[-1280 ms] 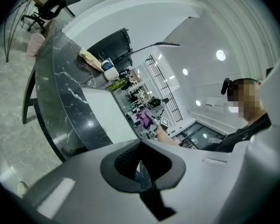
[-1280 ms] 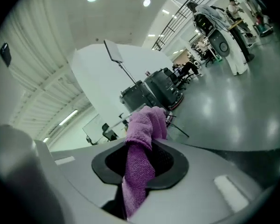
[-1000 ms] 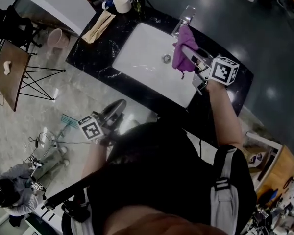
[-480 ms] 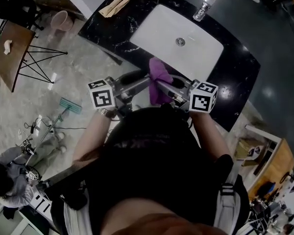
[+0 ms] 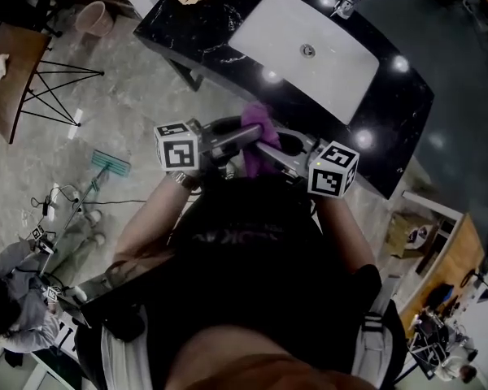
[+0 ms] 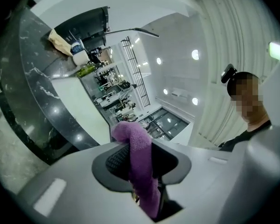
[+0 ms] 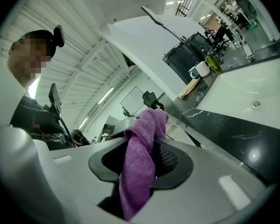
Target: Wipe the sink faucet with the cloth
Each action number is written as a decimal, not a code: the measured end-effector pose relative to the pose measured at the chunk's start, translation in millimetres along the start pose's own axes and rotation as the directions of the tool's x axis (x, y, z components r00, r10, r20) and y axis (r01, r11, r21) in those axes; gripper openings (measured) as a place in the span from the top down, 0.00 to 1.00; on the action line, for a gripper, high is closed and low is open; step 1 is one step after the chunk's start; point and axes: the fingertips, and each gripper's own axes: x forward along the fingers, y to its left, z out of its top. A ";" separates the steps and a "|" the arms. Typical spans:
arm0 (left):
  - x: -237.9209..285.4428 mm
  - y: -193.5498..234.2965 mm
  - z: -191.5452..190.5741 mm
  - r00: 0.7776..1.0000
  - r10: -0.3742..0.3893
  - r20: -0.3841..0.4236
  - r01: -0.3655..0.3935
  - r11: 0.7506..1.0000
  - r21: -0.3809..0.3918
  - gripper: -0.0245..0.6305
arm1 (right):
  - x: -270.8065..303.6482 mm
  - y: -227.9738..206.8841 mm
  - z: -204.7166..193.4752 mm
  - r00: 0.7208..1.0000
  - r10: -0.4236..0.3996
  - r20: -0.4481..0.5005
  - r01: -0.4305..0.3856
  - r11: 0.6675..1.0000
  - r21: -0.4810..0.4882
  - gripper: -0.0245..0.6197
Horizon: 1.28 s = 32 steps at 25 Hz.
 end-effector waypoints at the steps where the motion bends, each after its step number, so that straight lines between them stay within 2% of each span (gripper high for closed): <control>1: -3.9 3.4 2.3 1.000 0.007 0.018 -0.007 1.000 -0.015 0.81 | -1.9 -1.3 -0.1 1.000 -0.013 0.006 0.013 1.000 0.000 0.70; 5: -20.2 16.6 24.1 0.994 0.048 0.098 -0.045 0.998 -0.034 0.82 | -26.6 -14.4 9.9 0.994 -0.076 0.076 0.073 0.996 0.051 0.68; 6: -22.5 19.1 31.4 0.992 0.057 0.109 -0.053 0.998 -0.031 0.82 | -35.8 -20.8 13.5 0.989 -0.098 0.107 0.091 0.993 0.076 0.73; 7: -23.3 21.2 39.4 0.991 0.063 0.116 -0.060 0.998 -0.026 0.82 | -44.5 -27.2 17.5 0.983 -0.115 0.141 0.101 0.990 0.103 0.90; 8: -22.6 23.1 48.0 0.990 0.068 0.120 -0.066 0.998 -0.018 0.82 | -51.8 -32.8 21.6 0.977 -0.123 0.173 0.101 0.986 0.129 0.95; 13: 10.3 28.0 95.2 0.989 0.110 0.097 -0.118 0.989 0.085 0.82 | -74.7 -57.6 43.8 0.964 -0.101 0.246 0.054 0.980 0.193 0.95; 17: 51.2 30.3 139.1 0.984 0.161 0.071 -0.173 0.962 0.211 0.82 | -95.5 -77.5 66.0 0.957 -0.100 0.271 0.052 0.982 0.180 0.95; 23: 109.2 23.8 229.5 0.985 0.148 0.083 -0.168 0.923 0.346 0.82 | -123.1 -101.6 75.5 0.934 -0.160 0.319 0.094 0.973 0.212 0.95; 26: 155.6 24.6 272.3 0.990 0.094 0.103 -0.125 0.922 0.366 0.82 | -144.2 -111.1 75.5 0.898 -0.226 0.377 0.134 0.958 0.255 0.95; 29: 210.0 44.2 313.1 0.984 0.084 0.154 -0.137 0.918 0.372 0.82 | -171.2 -126.4 81.7 0.834 -0.324 0.447 0.193 0.930 0.314 0.95; 32: 250.2 67.8 341.6 0.973 0.066 0.220 -0.140 0.929 0.343 0.82 | -189.8 -134.2 82.6 0.759 -0.422 0.496 0.246 0.891 0.381 0.95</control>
